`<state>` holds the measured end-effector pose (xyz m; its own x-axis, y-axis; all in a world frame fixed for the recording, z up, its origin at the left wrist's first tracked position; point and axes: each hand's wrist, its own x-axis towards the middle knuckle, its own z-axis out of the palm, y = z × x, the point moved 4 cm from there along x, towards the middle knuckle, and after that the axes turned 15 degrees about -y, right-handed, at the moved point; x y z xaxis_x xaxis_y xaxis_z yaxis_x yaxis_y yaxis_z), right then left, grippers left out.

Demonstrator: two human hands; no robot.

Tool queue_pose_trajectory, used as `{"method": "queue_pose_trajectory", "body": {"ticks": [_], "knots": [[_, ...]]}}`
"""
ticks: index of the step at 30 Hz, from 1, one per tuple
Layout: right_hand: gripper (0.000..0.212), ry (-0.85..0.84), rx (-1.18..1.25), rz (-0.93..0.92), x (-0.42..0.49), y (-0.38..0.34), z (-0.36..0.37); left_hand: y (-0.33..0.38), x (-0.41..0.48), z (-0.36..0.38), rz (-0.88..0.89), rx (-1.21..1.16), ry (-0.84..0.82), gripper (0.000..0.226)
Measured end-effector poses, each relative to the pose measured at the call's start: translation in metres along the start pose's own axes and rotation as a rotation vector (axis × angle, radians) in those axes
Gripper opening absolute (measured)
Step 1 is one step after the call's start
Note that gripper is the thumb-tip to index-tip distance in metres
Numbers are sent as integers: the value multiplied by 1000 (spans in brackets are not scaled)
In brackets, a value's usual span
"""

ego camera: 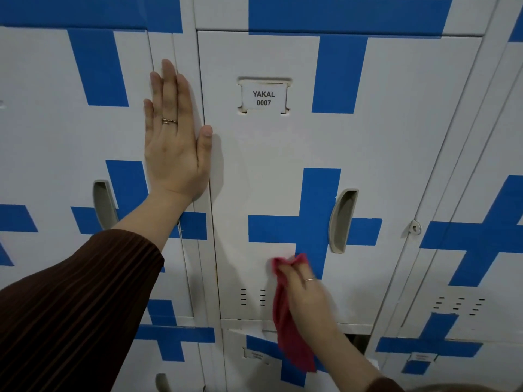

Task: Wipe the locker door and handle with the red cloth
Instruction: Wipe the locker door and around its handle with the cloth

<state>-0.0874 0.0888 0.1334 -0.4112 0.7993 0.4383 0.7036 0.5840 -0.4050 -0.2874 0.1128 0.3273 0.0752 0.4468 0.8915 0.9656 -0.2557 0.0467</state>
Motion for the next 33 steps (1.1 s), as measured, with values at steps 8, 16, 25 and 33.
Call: {"method": "queue_pose_trajectory", "body": {"ticks": [8,16,25,33], "knots": [[33,383,27,30,21,-10,-48,0,-1,0,-7,-1,-11,63],[23,681,317,1,24,-22,-134,1,0,-1,-6,1,-9,63],[18,853,45,-118,60,-38,-150,1,0,-1,-7,-6,-9,63],[56,508,-303,185,60,1,-114,-1,0,0,3,2,-4,62]]}}
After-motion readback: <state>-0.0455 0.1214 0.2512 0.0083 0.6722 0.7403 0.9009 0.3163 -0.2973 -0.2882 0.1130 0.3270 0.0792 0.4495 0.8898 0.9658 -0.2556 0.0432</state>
